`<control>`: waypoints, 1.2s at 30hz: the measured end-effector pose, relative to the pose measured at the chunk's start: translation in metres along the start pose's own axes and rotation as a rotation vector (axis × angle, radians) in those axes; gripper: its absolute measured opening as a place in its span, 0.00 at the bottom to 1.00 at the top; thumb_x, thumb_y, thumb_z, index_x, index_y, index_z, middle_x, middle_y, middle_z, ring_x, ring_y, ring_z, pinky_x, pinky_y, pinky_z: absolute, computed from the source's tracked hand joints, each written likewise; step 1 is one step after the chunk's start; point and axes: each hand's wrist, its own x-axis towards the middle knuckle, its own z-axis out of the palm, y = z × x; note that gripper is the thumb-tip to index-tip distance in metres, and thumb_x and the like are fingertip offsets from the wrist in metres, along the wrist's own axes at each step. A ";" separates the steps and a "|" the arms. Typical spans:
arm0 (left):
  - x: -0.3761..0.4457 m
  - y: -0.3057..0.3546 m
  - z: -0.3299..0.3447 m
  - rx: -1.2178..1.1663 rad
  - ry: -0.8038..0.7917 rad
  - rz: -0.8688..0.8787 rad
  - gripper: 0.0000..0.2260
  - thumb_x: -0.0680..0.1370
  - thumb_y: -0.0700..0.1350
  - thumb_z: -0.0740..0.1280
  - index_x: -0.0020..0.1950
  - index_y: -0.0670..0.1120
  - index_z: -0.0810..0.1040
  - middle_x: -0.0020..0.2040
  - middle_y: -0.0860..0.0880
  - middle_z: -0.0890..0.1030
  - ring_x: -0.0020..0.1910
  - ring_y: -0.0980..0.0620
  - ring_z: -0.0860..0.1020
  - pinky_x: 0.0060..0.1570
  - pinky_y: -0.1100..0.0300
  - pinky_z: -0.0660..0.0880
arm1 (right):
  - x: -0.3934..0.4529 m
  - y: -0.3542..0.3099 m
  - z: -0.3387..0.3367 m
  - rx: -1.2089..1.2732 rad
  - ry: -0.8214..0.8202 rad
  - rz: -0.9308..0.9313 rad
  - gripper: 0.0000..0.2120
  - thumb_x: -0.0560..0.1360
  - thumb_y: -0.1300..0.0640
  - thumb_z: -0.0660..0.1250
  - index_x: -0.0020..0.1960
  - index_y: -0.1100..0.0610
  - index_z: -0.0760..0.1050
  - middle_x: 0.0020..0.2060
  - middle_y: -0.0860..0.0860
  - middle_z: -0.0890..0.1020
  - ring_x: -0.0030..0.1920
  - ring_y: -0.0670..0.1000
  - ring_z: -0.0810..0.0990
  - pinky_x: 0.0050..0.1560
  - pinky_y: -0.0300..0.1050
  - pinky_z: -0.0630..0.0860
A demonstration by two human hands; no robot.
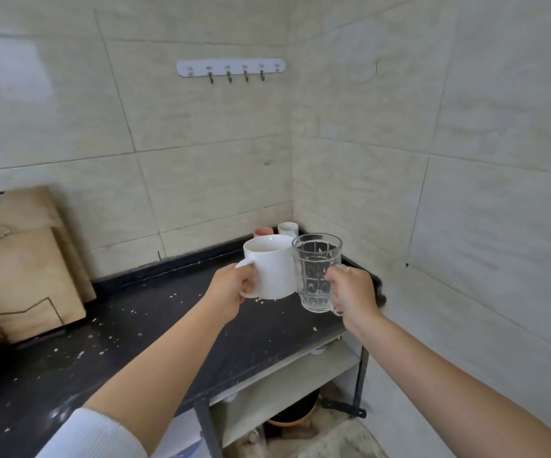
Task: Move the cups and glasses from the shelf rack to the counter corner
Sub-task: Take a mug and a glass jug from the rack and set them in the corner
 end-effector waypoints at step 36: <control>0.458 -0.130 0.093 0.067 0.350 -0.353 0.09 0.76 0.41 0.65 0.36 0.44 0.74 0.44 0.43 0.76 0.47 0.46 0.73 0.51 0.53 0.70 | 0.487 0.171 0.048 -0.495 -0.292 0.326 0.19 0.78 0.54 0.58 0.44 0.66 0.81 0.41 0.52 0.80 0.42 0.45 0.75 0.53 0.43 0.66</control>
